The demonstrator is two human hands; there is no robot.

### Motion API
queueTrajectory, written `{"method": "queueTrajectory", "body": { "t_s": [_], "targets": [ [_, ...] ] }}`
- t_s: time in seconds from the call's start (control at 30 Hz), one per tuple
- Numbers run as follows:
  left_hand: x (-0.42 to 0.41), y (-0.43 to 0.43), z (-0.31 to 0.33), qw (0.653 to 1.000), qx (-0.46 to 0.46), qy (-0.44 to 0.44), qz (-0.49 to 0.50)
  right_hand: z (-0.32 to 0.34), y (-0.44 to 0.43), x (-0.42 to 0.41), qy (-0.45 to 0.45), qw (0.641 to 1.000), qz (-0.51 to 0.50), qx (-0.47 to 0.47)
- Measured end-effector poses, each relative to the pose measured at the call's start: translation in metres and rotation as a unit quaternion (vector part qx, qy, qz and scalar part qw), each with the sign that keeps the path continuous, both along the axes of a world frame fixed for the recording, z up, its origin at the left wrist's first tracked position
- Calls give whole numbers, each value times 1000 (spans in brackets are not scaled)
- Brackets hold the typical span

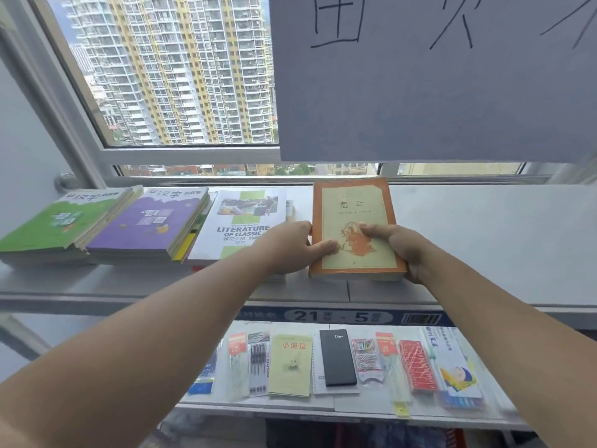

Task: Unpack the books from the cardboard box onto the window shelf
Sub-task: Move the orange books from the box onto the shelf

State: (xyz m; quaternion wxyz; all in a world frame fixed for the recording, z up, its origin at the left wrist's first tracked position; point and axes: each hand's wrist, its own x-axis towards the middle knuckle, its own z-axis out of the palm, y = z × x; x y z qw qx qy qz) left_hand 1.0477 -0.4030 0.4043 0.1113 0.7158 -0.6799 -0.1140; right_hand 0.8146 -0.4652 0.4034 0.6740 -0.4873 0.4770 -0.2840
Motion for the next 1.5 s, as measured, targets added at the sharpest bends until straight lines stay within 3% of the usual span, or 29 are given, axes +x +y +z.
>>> {"method": "queueTrajectory", "body": {
  "t_s": [0.23, 0.37, 0.43, 0.53, 0.6, 0.7, 0.8, 0.97, 1.1, 1.23, 1.5],
  "targets": [
    [-5, -1, 13, 994, -33, -101, 35, 8, 2, 16, 84, 996, 14, 22],
    [-12, 0, 13, 990, 10, -129, 48, 14, 4, 26, 199, 978, 10, -58],
    [-15, 2, 12, 993, 27, -106, 53, 18, 3, 24, 298, 945, 16, -132],
    [-18, 5, 14, 994, 40, -91, 46, 27, 2, 15, 446, 856, 24, -262],
    [-16, 12, 19, 993, 18, -113, 36, 40, 1, 13, 433, 834, 17, -341],
    [-4, 30, 27, 989, -18, -133, 56, 62, 5, 22, 435, 772, 70, -458],
    [23, 58, 31, 985, -26, -127, 110, 77, 19, 51, 441, 719, 136, -519],
    [82, 143, 35, 967, -8, -140, 210, 78, 71, 133, 405, 667, 239, -578],
    [127, 238, 34, 945, 11, -144, 295, 74, 131, 205, 365, 629, 315, -610],
    [173, 352, 29, 911, 28, -118, 394, 80, 212, 283, 341, 565, 376, -651],
    [257, 624, -4, 830, 89, -84, 544, 29, 431, 428, 268, 499, 485, -666]
  ]
}}
